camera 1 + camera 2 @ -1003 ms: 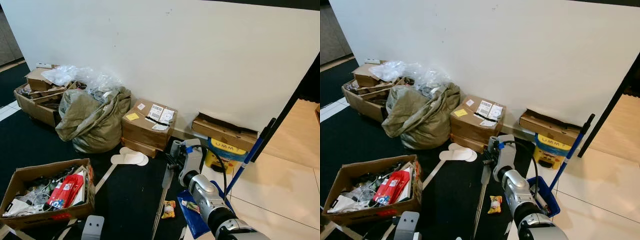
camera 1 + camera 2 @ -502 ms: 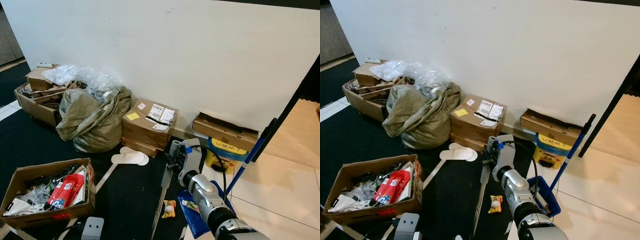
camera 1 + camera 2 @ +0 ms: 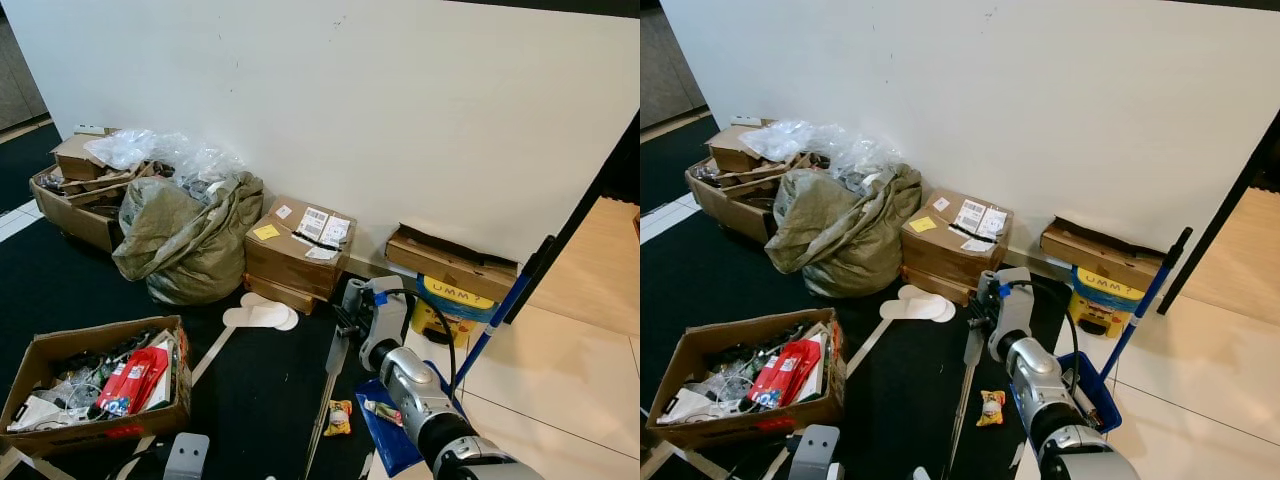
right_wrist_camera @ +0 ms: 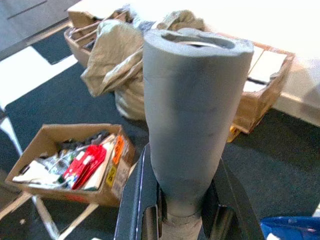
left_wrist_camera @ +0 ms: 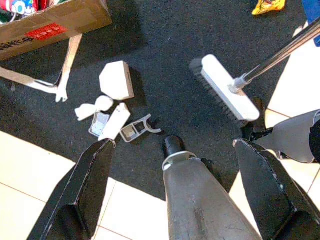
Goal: Sweep floor
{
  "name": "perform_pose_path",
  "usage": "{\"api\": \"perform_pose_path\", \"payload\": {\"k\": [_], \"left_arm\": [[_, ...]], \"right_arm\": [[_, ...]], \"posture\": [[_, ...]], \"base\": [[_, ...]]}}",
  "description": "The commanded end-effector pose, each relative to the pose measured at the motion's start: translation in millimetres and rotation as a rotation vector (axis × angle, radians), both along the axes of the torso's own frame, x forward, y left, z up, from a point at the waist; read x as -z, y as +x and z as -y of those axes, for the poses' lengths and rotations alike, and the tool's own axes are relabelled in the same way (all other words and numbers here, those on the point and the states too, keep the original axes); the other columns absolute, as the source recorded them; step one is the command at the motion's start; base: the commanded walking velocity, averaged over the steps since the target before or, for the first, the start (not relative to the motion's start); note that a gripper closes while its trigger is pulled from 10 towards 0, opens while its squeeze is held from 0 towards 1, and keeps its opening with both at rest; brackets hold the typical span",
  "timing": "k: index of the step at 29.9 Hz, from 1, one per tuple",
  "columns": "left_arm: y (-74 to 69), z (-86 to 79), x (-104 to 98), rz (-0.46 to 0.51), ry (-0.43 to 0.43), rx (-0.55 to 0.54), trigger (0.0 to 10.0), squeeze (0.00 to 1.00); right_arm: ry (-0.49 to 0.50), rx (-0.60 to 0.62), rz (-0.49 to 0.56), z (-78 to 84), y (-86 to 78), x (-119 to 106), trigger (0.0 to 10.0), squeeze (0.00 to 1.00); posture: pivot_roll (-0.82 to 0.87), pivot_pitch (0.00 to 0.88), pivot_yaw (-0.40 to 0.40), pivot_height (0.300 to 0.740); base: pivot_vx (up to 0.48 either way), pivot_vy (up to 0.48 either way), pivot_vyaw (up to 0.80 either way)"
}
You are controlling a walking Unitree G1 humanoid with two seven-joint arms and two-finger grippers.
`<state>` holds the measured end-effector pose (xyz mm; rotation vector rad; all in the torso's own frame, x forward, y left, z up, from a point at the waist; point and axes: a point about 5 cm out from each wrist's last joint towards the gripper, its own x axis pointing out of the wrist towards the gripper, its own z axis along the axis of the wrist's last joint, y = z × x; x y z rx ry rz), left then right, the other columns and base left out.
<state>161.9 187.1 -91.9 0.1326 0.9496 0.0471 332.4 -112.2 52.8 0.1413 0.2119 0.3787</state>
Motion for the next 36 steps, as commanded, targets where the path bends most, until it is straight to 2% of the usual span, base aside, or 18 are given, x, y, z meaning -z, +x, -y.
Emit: {"api": "perform_pose_path", "payload": {"k": [1,3,10,26,36], "left_arm": [[0.5,-2.3,0,-0.001,-0.001,0.000,10.0,0.00],[1.7,-2.4,-1,0.003,-0.002,-0.001,10.0,0.00],[5.4,-2.5,-3,0.013,-0.003,0.002,10.0,0.00],[7.5,-3.1,-4,0.020,-0.004,-0.003,10.0,0.00],[2.6,-2.4,-2,0.010,0.007,0.019,10.0,0.00]], "right_arm": [[0.017,0.021,0.062,0.5,9.1,-15,10.0,0.00],[0.016,0.026,0.070,0.6,11.1,-17,10.0,0.00],[0.006,0.039,0.107,1.2,16.9,-27,10.0,0.00],[0.040,0.072,0.149,-0.7,24.9,-41,10.0,0.00],[0.109,0.092,0.144,-6.6,26.1,-45,10.0,0.00]], "posture": [[-0.11,0.017,-0.025,0.740],[-0.11,0.011,-0.024,0.740],[-0.11,0.011,-0.024,0.740],[-0.10,0.017,-0.024,0.740],[-0.10,0.044,-0.022,0.740]], "base": [[0.000,0.000,0.00],[0.251,0.000,0.00],[0.254,0.000,-0.80],[0.256,0.000,0.00],[0.000,0.000,0.00]]}}
